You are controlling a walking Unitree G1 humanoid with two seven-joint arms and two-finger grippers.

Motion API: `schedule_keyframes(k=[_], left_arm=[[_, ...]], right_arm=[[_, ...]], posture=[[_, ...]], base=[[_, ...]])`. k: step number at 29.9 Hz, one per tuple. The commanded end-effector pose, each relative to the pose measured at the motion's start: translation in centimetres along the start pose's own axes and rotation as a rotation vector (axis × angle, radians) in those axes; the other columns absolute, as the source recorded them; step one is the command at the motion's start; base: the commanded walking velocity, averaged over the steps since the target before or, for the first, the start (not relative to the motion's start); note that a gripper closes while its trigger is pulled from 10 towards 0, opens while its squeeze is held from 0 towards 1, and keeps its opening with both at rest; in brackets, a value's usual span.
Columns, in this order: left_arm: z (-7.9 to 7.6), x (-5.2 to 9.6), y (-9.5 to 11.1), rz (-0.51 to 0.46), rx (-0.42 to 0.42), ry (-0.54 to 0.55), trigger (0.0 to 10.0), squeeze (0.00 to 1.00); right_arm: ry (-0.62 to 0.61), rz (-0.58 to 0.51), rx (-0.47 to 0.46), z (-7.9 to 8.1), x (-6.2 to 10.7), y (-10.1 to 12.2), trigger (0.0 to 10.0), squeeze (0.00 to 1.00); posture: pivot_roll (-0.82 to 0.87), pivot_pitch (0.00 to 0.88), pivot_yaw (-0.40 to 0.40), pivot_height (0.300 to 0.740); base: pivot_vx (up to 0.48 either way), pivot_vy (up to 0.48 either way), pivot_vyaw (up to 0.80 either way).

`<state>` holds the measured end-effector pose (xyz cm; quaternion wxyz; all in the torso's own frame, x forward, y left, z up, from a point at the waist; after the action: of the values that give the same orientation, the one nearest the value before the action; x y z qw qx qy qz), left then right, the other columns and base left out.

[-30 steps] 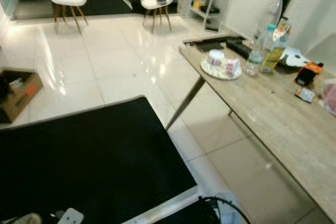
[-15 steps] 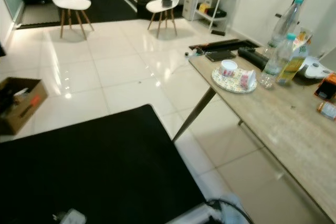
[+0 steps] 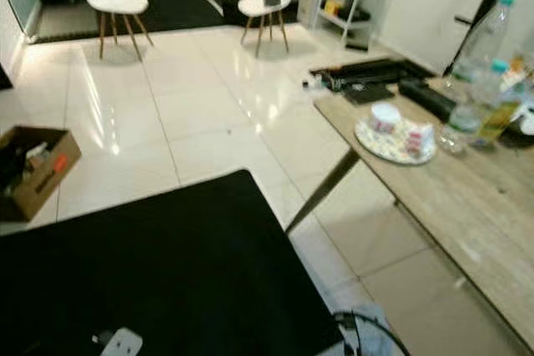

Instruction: Restocking fridge

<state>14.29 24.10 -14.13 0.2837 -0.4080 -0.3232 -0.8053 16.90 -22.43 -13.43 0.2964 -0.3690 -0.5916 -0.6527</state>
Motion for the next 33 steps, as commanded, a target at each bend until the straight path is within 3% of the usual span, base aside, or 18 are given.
schedule_keyframes(k=[1,10,12,14,33], left_arm=[[-0.2,-0.1,0.4,-0.013,-0.007,-0.008,10.0,0.06],[-0.2,-0.1,0.4,-0.013,-0.009,-0.007,10.0,0.06],[0.9,-0.4,3.5,-0.114,-0.006,0.031,10.0,0.06],[1.5,-0.5,5.3,-0.169,-0.008,0.051,10.0,0.06],[1.6,-0.5,5.9,-0.198,-0.016,0.054,10.0,0.06]], right_arm=[[-0.022,-0.002,-0.006,-0.8,0.1,0.0,10.0,0.0],[-0.023,-0.002,-0.005,-0.8,0.1,0.1,10.0,0.0],[-0.023,-0.002,-0.006,-0.8,0.1,0.1,10.0,0.0],[-0.023,-0.003,-0.007,-0.8,0.1,0.1,10.0,0.0],[-0.023,-0.003,-0.012,-0.9,0.1,0.1,10.0,0.0]], posture=[[0.0,0.0,-0.063,0.74],[0.0,0.0,-0.063,0.74],[0.0,0.0,-0.063,0.74],[0.0,0.0,-0.063,0.74],[0.0,0.0,-0.064,0.74]], base=[[0.375,0.0,0.0],[0.373,0.0,0.0],[0.375,0.0,0.0],[0.371,0.0,0.0],[0.372,0.0,0.0]])
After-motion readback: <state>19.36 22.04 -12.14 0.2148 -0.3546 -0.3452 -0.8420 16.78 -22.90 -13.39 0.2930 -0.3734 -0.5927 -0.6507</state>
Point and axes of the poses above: a point about 5 cm out from each wrist's last joint towards the gripper, its own x axis pointing back from the gripper into the wrist, its own y axis along the axis of the wrist's last joint, z = x × y, the point moved 5 cm from there along -x, pointing out of the wrist towards the gripper, and after that the axes turned 11 degrees about -x, right-handed, at the moved point
